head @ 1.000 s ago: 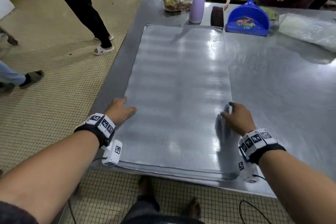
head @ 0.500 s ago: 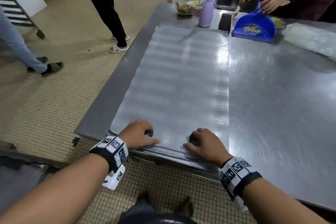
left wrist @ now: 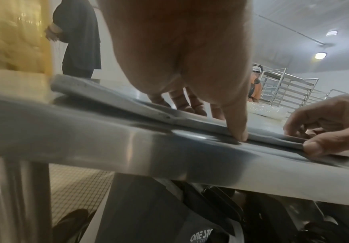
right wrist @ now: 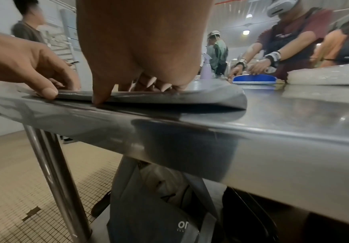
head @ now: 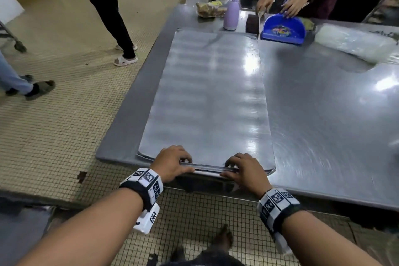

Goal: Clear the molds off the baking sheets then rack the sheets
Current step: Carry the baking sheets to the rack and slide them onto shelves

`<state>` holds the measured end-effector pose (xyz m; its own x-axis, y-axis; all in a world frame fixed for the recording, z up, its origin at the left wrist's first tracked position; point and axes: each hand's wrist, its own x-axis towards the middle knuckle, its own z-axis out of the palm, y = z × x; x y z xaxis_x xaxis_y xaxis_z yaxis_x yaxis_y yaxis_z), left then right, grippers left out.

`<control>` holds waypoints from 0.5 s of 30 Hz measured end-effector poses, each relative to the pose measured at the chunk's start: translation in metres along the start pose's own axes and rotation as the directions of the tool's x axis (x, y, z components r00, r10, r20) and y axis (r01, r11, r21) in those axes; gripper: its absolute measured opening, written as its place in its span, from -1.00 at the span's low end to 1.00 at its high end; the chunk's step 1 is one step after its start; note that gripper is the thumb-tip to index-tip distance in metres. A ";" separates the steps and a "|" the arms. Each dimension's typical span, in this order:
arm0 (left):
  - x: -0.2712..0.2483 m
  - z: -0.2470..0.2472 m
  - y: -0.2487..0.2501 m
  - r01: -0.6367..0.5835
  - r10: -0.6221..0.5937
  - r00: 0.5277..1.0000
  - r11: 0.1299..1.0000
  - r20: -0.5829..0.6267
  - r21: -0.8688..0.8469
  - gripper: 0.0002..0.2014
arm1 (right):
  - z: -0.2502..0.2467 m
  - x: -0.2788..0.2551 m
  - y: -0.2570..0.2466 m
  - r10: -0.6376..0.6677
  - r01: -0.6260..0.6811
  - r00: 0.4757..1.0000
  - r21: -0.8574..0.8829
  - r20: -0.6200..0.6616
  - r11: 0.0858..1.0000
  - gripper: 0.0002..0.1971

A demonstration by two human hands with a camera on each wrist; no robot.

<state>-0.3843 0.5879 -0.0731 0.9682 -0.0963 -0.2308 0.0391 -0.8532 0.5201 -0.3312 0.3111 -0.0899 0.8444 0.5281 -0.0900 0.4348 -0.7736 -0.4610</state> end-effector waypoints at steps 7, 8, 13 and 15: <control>-0.006 0.008 -0.004 -0.011 0.006 0.997 0.997 -0.071 -0.074 -0.77 | 0.005 -0.006 -0.016 0.127 -0.130 0.989 -0.040 -0.077 0.991 -0.75; -0.007 0.009 -0.005 -0.013 0.007 0.997 0.997 -0.075 -0.082 -0.78 | 0.004 -0.007 -0.018 0.139 -0.142 0.987 -0.043 -0.080 0.989 -0.75; -0.015 0.010 -0.006 -0.018 0.009 0.996 0.995 -0.089 -0.100 -0.80 | 0.008 -0.019 -0.027 0.185 -0.189 0.978 -0.029 -0.095 0.982 -0.76; -0.022 0.009 -0.004 -0.012 0.005 0.997 0.996 -0.073 -0.094 -0.79 | 0.011 -0.026 -0.030 0.200 -0.203 0.975 -0.024 -0.095 0.979 -0.77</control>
<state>-0.4083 0.5888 -0.0772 0.9838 -0.0629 -0.1681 0.0509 -0.8002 0.5976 -0.3701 0.3243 -0.0838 0.9400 0.3272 -0.0964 0.2617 -0.8731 -0.4114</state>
